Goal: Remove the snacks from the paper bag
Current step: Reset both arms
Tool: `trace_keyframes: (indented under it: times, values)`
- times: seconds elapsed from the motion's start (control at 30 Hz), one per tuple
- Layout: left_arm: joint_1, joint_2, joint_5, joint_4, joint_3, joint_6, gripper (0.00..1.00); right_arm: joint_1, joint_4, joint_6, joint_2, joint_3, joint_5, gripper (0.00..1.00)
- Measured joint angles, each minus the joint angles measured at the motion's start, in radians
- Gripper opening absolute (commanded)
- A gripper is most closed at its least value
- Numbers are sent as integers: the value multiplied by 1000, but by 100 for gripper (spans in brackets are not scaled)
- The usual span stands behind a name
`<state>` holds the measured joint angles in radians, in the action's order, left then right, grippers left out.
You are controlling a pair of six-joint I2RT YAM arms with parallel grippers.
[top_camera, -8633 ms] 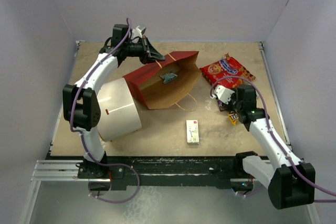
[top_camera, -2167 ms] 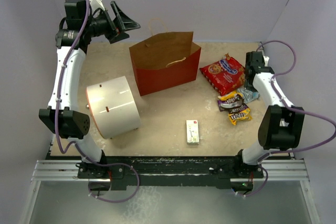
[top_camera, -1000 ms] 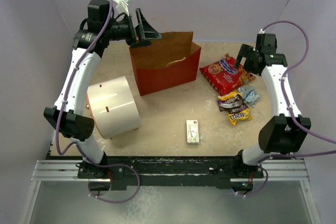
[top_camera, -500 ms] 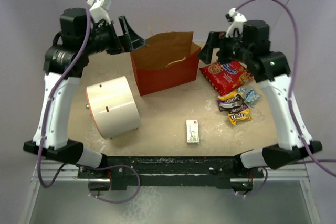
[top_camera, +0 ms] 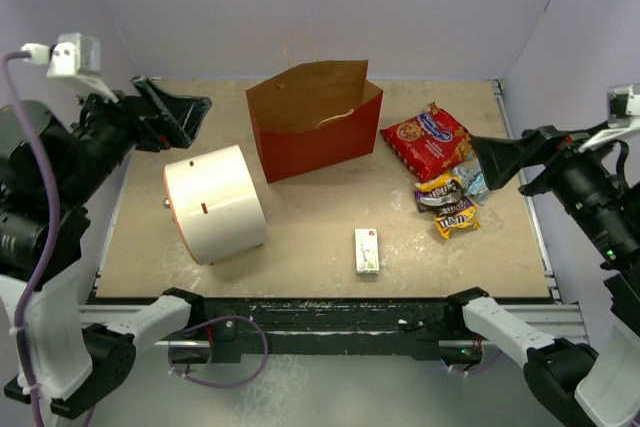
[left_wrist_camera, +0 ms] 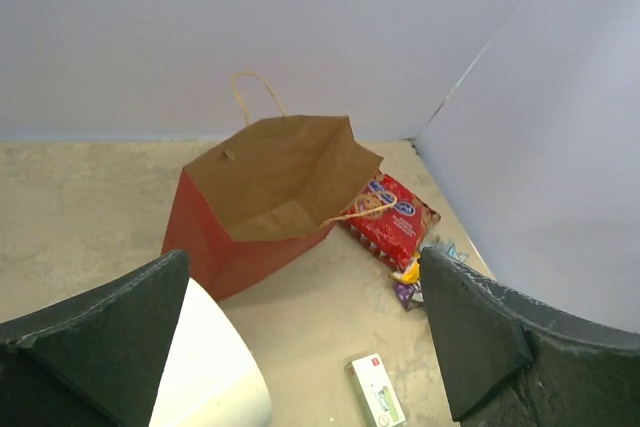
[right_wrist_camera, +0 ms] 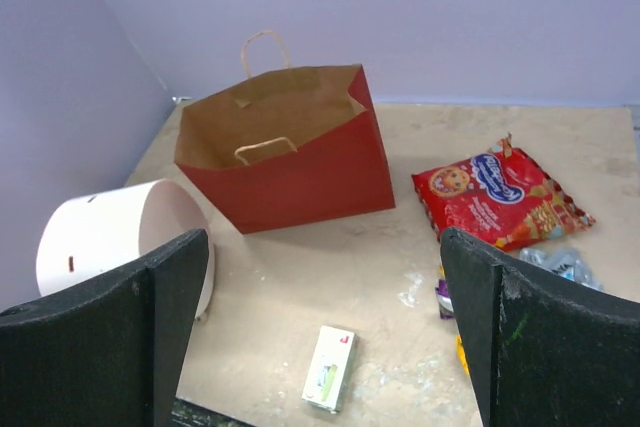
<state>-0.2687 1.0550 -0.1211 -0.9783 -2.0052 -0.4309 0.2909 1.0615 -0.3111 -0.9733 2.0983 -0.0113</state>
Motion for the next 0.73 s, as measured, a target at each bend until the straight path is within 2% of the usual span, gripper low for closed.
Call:
trace_keyframes:
  times: [0.3, 0.73]
  values:
    - [0, -42, 67, -41, -14, 2, 99, -1, 132, 35, -53, 49, 111, 100]
    - [0, -45, 76, -56, 14, 5, 99, -1, 121, 56, -66, 43, 145, 99]
